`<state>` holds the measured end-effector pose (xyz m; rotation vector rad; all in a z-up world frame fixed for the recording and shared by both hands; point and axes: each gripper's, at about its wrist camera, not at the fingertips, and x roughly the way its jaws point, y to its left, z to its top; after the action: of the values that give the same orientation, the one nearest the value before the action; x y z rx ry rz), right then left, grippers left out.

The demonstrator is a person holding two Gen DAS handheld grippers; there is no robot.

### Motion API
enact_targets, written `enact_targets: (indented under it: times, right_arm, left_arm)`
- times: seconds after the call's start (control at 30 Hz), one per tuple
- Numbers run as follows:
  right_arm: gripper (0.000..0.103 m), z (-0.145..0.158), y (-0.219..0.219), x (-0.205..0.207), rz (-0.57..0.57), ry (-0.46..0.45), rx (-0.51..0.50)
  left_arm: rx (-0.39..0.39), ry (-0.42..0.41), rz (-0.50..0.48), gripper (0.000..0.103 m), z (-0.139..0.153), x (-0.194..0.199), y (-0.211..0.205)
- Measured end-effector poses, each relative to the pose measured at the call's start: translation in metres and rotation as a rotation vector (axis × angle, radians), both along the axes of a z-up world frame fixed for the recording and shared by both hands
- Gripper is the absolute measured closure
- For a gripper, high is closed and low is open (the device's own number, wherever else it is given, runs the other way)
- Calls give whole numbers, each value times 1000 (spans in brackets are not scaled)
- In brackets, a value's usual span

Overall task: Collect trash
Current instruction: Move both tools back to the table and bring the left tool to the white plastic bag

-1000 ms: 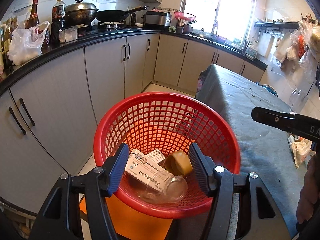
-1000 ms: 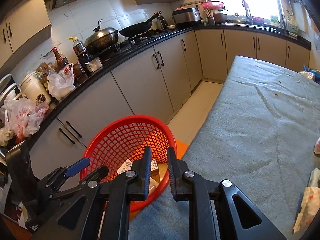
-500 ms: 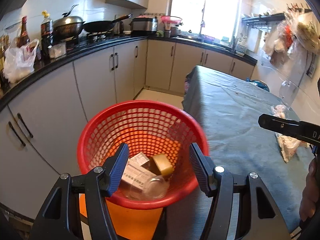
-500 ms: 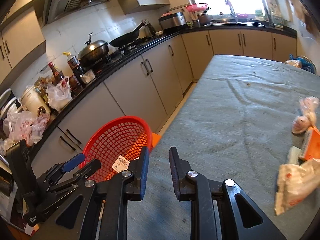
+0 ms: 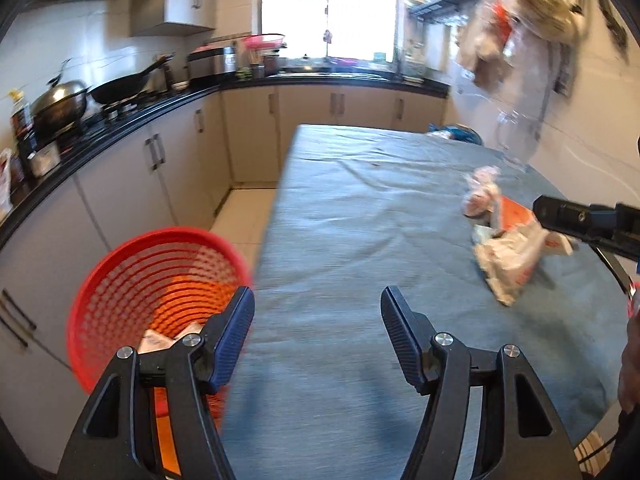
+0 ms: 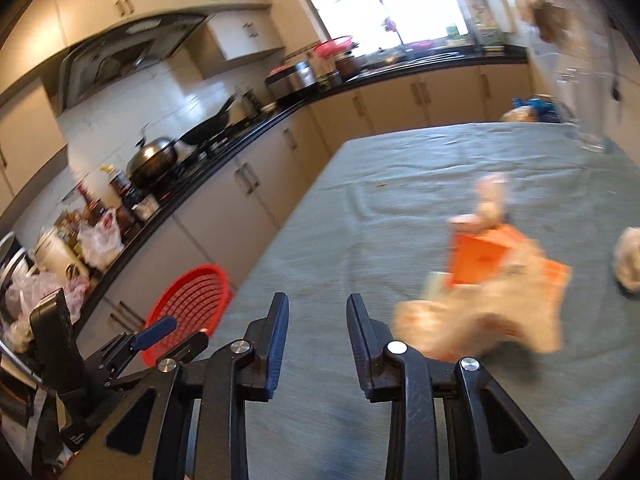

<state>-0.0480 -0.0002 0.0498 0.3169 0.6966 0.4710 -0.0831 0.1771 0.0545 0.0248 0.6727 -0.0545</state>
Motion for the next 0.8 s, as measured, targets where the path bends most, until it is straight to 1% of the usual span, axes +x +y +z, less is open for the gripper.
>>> enact_targets:
  times: [0.17, 0.3, 0.4, 0.47, 0.53, 0.63, 0.73, 0.8]
  right_arm:
    - [68, -3, -70, -12, -141, -5, 25]
    - [66, -11, -119, -13, -251, 22, 54]
    - [66, -19, -155, -14, -331, 42, 79]
    - [66, -23, -172, -14, -363, 46, 92]
    - [65, -26, -183, -12, -385, 50, 99]
    - [65, -31, -195, -11, -393, 58, 122]
    - [65, -33, -202, -12, -398, 60, 131]
    - [64, -34, -206, -14, -400, 62, 136]
  left_arm:
    - [32, 11, -95, 34, -4, 4, -44]
    - [51, 23, -174, 33, -7, 5, -75]
    - [56, 26, -245, 26, -6, 6, -99]
    - [67, 15, -297, 20, -5, 9, -114]
    - [93, 11, -339, 18, -5, 16, -130]
    - [114, 18, -407, 18, -5, 28, -149]
    - [167, 33, -466, 18, -10, 44, -169]
    - [240, 35, -490, 18, -17, 53, -185]
